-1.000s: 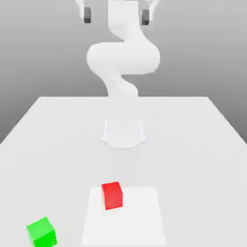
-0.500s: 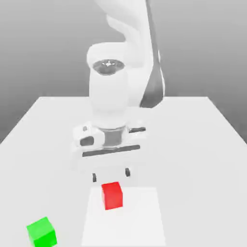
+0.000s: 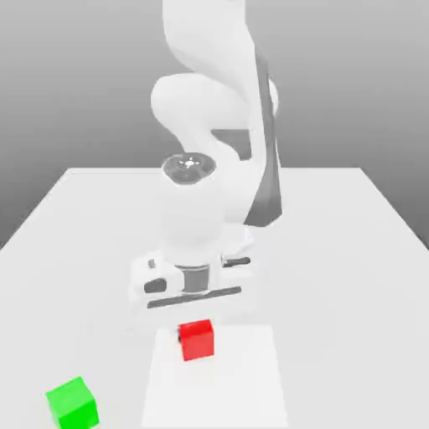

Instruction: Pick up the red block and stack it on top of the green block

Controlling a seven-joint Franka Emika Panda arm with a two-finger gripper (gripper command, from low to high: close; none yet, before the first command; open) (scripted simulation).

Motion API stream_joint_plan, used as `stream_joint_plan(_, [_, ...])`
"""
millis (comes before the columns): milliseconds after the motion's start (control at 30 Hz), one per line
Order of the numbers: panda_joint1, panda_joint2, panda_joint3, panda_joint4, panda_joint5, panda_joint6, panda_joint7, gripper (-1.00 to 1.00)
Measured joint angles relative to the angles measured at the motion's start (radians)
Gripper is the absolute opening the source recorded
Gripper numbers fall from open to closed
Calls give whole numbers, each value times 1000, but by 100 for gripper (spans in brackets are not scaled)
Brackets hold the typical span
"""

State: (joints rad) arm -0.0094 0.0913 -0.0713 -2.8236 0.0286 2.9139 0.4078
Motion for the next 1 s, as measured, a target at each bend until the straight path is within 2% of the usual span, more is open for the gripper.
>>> stream_joint_plan(100, [-4, -100, -5, -11, -30, -89, 28, -100])
stream_joint_plan(167, [-5, -103, -21, 22, -34, -125, 93, -100])
stream_joint_plan(733, [-115, 102, -164, 447, 55, -350, 760, -100])
stream_joint_plan(900, [-148, 253, -143, 491, 130, -249, 769, -100])
stream_joint_plan(933, [-152, 272, -137, 493, 139, -232, 764, 100])
stream_joint_plan(1000, [-152, 272, -137, 493, 139, -232, 764, 100])
